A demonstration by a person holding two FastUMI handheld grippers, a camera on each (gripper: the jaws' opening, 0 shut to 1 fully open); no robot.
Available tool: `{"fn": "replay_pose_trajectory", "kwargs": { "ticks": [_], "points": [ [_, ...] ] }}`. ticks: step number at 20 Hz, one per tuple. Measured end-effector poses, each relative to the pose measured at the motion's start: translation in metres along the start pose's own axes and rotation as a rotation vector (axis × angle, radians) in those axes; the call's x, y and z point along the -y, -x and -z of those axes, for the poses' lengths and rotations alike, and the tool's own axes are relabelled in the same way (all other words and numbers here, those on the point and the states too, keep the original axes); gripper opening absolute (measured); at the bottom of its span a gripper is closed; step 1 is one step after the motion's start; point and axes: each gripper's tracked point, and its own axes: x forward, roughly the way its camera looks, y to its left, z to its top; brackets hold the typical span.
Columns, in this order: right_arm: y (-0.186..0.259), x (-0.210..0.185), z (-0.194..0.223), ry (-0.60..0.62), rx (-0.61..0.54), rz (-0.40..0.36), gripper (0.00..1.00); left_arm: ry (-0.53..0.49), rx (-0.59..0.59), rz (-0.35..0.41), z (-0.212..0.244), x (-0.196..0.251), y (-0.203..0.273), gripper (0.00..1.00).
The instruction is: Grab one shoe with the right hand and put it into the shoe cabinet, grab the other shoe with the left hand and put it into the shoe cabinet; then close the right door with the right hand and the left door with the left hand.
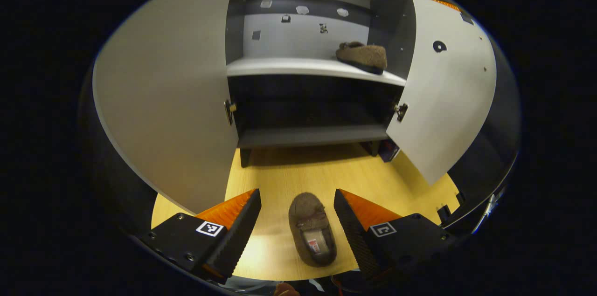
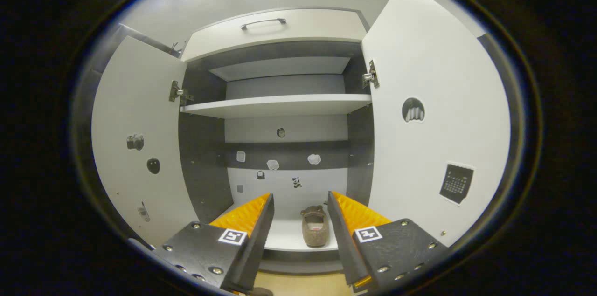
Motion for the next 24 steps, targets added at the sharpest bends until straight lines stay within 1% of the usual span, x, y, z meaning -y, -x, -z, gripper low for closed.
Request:
{"fn": "replay_pose_trajectory", "kwargs": {
  "ticks": [3,5,6,7,10,14,15,16,17,18,21,22,23,24],
  "points": [
    [0.015,0.008,-0.013,-0.006,0.020,0.022,0.69,-0.011,-0.087,0.026,0.037,-0.008,-0.023,0.98],
    [0.021,0.012,-0.024,0.000,0.043,0.038,0.69,0.001,-0.182,0.042,0.069,-0.010,-0.028,0.98],
    [0.024,0.015,-0.032,0.003,0.058,0.044,0.66,0.012,-0.226,0.055,0.083,-0.010,-0.031,0.98],
    [0.028,0.017,-0.037,0.004,0.069,0.050,0.69,0.028,-0.265,0.068,0.096,-0.009,-0.033,0.99],
    [0.036,0.022,-0.041,-0.008,0.076,0.063,0.69,0.055,-0.344,0.091,0.128,-0.011,-0.035,0.99],
    [0.049,0.031,-0.041,0.009,0.086,0.092,0.69,0.054,-0.375,0.111,0.153,-0.010,-0.057,0.99],
    [0.052,0.034,-0.042,0.021,0.089,0.105,0.69,0.056,-0.373,0.102,0.156,-0.011,-0.066,0.99],
    [0.056,0.040,-0.043,0.030,0.090,0.121,0.72,0.063,-0.370,0.093,0.156,-0.014,-0.074,0.98],
    [0.060,0.044,-0.042,0.035,0.086,0.135,0.72,0.073,-0.369,0.087,0.158,-0.015,-0.081,0.98],
    [0.065,0.048,-0.041,0.037,0.079,0.147,0.69,0.086,-0.364,0.086,0.156,-0.017,-0.088,0.98],
    [0.080,0.066,-0.043,0.065,0.076,0.195,0.69,0.115,-0.345,0.089,0.149,-0.019,-0.106,0.97],
    [0.085,0.069,-0.044,0.072,0.080,0.206,0.66,0.118,-0.343,0.091,0.147,-0.019,-0.111,0.97],
    [0.089,0.071,-0.045,0.077,0.082,0.216,0.69,0.119,-0.355,0.103,0.147,-0.017,-0.115,0.96],
    [0.093,0.074,-0.046,0.080,0.083,0.226,0.69,0.128,-0.369,0.110,0.147,-0.015,-0.116,0.89]
  ]
}}
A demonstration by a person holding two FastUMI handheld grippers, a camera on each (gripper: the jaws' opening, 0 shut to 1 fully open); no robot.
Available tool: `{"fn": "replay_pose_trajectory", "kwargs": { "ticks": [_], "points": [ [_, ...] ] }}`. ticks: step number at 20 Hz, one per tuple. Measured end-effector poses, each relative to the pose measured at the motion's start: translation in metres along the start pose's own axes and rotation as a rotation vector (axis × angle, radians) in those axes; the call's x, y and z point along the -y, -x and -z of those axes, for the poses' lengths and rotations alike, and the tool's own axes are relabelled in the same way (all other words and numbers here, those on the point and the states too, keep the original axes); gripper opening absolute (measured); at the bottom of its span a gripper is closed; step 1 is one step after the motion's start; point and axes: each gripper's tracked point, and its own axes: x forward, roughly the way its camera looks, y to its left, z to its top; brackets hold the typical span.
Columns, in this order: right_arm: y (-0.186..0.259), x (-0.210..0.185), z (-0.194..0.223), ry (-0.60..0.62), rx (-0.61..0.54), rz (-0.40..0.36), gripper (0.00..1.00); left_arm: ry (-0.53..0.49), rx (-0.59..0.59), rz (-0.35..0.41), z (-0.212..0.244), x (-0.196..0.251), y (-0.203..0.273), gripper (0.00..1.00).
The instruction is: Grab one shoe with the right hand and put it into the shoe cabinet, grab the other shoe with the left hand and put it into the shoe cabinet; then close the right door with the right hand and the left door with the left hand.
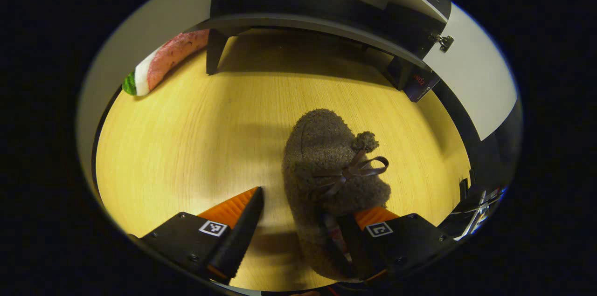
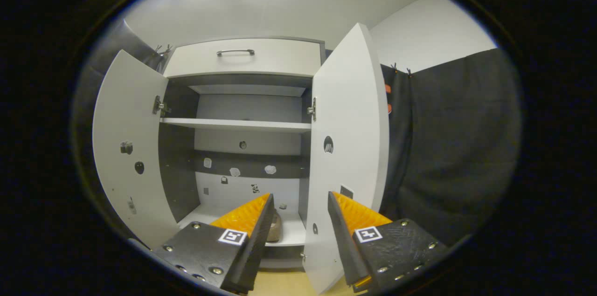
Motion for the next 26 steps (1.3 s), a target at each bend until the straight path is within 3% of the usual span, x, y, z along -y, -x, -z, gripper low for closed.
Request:
{"fn": "replay_pose_trajectory", "kwargs": {
  "ticks": [1,2,3,6,7,8,10,17,21,26],
  "points": [
    [0.003,0.005,0.000,0.005,0.002,0.012,0.69,0.013,0.000,0.015,-0.002,0.005,-0.002,0.89],
    [0.005,0.009,-0.001,0.011,0.007,0.026,0.69,0.008,-0.002,0.014,-0.003,0.008,-0.002,0.71],
    [0.007,0.013,-0.002,0.017,0.011,0.038,0.66,-0.004,-0.011,0.008,-0.001,0.007,-0.003,0.60],
    [0.012,0.019,-0.002,0.037,0.023,0.054,0.69,0.032,-0.026,-0.022,-0.006,-0.001,0.001,0.46],
    [0.012,0.020,0.000,0.048,0.024,0.060,0.69,0.044,-0.025,-0.050,-0.009,-0.006,0.000,0.35],
    [0.012,0.020,0.001,0.061,0.023,0.061,0.69,0.030,-0.014,-0.089,-0.013,-0.012,0.003,0.16],
    [0.012,0.017,0.004,0.085,0.023,0.055,0.70,-0.007,-0.040,-0.141,-0.013,-0.018,0.003,0.03],
    [0.013,0.010,0.020,0.145,0.006,0.037,0.70,-0.008,0.025,-0.147,-0.057,0.000,0.044,0.01],
    [0.017,0.013,0.028,0.152,0.001,0.052,0.69,-0.004,0.135,-0.139,-0.101,0.001,0.091,0.01],
    [0.022,0.023,0.032,0.122,0.000,0.071,0.67,-0.070,0.275,-0.101,-0.157,0.007,0.147,0.01]
  ]
}}
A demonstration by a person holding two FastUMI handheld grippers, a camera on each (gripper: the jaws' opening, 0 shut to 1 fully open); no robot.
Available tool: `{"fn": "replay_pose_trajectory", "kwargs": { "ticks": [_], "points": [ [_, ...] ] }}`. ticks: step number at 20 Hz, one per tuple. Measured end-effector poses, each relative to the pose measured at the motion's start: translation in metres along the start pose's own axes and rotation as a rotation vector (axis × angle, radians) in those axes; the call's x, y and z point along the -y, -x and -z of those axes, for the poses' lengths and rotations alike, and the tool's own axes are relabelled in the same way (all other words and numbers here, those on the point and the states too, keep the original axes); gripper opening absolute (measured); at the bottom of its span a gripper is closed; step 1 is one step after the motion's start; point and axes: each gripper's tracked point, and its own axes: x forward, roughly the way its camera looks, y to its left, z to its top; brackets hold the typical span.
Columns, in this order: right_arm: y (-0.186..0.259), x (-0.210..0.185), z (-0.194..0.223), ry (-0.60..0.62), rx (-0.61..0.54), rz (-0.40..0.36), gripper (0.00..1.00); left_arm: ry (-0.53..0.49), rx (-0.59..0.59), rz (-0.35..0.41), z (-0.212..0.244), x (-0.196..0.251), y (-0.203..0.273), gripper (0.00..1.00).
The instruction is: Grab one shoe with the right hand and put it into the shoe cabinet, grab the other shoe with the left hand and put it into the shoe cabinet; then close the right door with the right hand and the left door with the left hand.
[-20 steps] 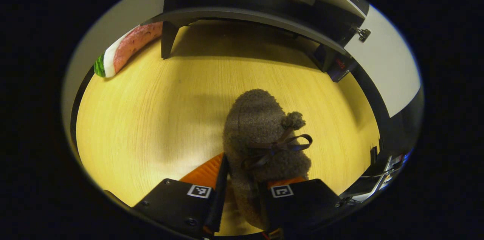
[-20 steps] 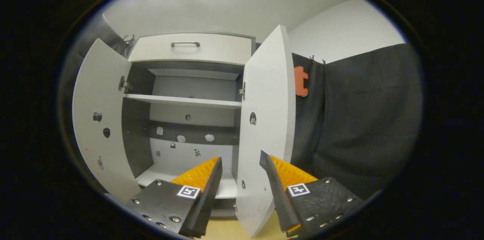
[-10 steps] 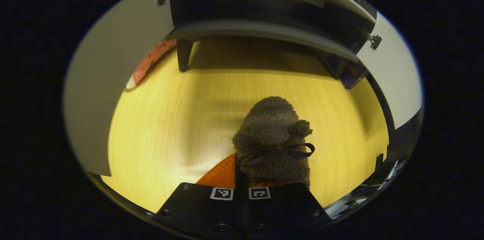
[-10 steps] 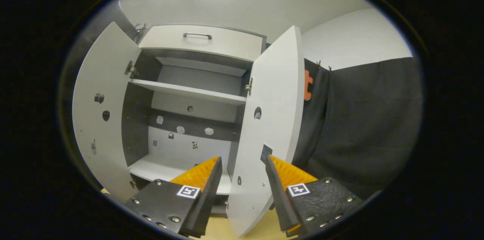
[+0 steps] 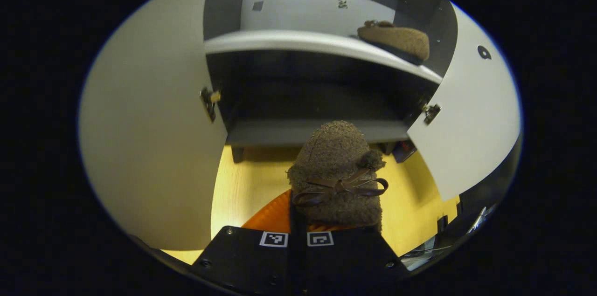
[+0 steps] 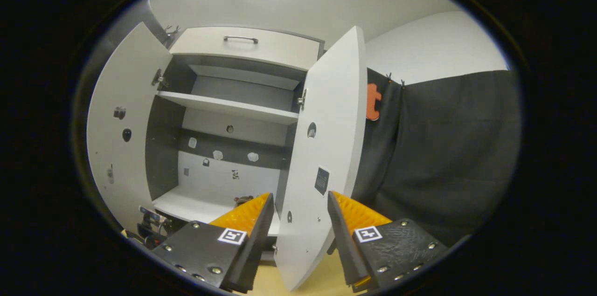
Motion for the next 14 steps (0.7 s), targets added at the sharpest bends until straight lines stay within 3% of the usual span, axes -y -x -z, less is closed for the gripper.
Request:
{"fn": "replay_pose_trajectory", "kwargs": {
  "ticks": [7,14],
  "points": [
    [0.013,0.012,0.003,-0.030,0.004,-0.006,0.70,-0.032,0.205,0.017,-0.132,0.018,0.015,0.01],
    [0.037,0.042,0.009,0.015,0.002,0.060,0.70,0.049,0.292,-0.007,-0.212,0.016,0.001,0.01]
  ]
}}
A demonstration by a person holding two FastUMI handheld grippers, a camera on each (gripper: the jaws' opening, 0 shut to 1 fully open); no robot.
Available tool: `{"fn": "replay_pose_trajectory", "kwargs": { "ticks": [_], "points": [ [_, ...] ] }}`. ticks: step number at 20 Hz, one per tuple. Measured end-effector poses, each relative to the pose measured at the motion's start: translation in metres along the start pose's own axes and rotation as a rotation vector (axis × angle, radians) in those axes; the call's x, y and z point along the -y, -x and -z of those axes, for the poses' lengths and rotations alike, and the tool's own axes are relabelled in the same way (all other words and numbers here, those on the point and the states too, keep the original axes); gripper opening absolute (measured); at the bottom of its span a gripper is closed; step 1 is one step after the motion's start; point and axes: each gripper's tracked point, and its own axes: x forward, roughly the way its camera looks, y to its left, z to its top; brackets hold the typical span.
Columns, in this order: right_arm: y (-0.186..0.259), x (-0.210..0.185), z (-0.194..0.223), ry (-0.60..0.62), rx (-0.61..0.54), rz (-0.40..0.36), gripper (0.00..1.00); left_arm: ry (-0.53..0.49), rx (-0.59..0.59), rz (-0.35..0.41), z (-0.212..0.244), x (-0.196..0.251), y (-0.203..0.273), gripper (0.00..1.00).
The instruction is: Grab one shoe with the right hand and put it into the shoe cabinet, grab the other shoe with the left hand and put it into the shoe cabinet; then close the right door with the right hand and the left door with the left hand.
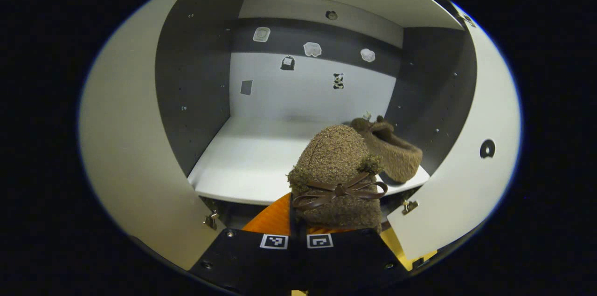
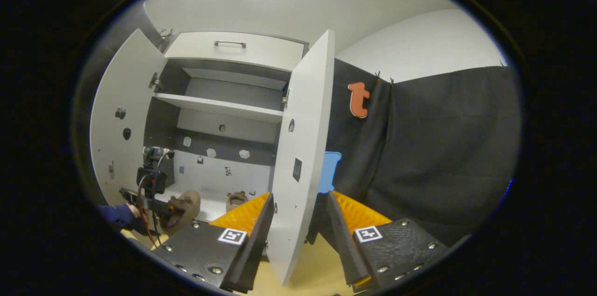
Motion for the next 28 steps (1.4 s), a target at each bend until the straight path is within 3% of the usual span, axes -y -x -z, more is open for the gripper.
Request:
{"fn": "replay_pose_trajectory", "kwargs": {
  "ticks": [7,11,14,19,28],
  "points": [
    [0.012,0.022,0.013,-0.024,-0.026,0.059,0.70,0.063,0.030,-0.051,-0.054,-0.005,-0.045,0.01],
    [0.016,0.041,0.032,-0.015,-0.061,0.113,0.67,0.050,0.069,-0.084,-0.084,-0.008,-0.068,0.01],
    [0.016,0.045,0.043,-0.026,-0.084,0.126,0.70,0.033,0.090,-0.102,-0.097,-0.010,-0.086,0.01],
    [0.010,0.056,0.062,-0.033,-0.127,0.152,0.70,0.044,0.038,-0.138,-0.086,-0.019,-0.110,0.01],
    [-0.009,0.056,0.081,-0.051,-0.166,0.164,0.70,-0.032,-0.020,-0.146,-0.075,-0.020,-0.136,0.00]
  ]
}}
